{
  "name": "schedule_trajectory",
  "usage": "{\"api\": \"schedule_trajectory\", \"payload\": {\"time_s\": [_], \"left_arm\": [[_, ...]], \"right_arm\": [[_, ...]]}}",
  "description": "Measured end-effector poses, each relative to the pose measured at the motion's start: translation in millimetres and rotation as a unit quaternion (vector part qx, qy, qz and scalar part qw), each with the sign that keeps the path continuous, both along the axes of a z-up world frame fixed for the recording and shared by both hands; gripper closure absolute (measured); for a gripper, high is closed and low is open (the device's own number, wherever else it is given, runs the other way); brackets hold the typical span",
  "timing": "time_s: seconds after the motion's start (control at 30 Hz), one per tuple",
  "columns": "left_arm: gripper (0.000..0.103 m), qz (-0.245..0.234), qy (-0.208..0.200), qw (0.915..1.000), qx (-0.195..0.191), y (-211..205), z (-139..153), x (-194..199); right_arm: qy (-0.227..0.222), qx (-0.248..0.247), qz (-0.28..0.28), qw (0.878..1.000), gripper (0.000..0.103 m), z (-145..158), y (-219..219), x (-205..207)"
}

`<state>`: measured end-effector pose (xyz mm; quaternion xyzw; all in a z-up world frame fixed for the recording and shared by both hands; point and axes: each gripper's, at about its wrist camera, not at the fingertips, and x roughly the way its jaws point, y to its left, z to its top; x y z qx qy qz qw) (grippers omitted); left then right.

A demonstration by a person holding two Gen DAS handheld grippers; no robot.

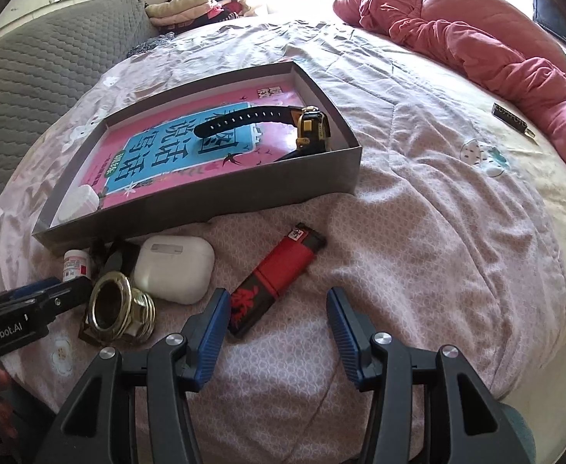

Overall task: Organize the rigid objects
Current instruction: 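Reach left tool to the white pill bottle while right tool grasps the red lighter, then grasp and lift the white pill bottle with left tool while right tool lifts the red lighter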

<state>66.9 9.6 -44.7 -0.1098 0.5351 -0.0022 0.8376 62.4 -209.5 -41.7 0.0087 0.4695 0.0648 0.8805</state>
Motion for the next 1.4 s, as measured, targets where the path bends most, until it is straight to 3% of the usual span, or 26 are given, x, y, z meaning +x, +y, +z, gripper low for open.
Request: {"api": "schedule_trajectory", "payload": {"time_s": [0.37, 0.67, 0.83, 1.07, 1.23, 1.4], "left_arm": [[0.039, 0.006, 0.002, 0.9999, -0.010, 1.8, -6.1, 3.1], [0.039, 0.011, 0.001, 0.9999, -0.010, 2.5, -11.1, 5.0], [0.039, 0.010, 0.005, 0.9999, -0.011, 2.4, -12.6, 6.7], [0.040, 0.014, 0.012, 0.9997, -0.018, 3.9, -15.1, 11.0], [0.048, 0.021, 0.013, 0.9994, -0.024, 8.1, -17.4, 13.4], [0.071, 0.040, 0.014, 0.9983, -0.040, 22.7, -19.1, 11.3]], "right_arm": [[0.015, 0.009, 0.004, 1.000, 0.052, -6.6, 10.7, 11.0], [0.009, -0.003, 0.020, 1.000, 0.067, -8.9, 15.9, 20.2], [0.006, 0.003, 0.012, 1.000, 0.091, -9.3, 3.5, 21.8], [0.008, 0.023, 0.001, 1.000, 0.092, -10.1, -14.6, 17.9], [0.012, 0.029, 0.002, 0.999, 0.092, -10.9, -15.9, 16.8], [0.014, 0.031, 0.002, 0.999, 0.092, -10.7, -16.4, 17.4]]}}
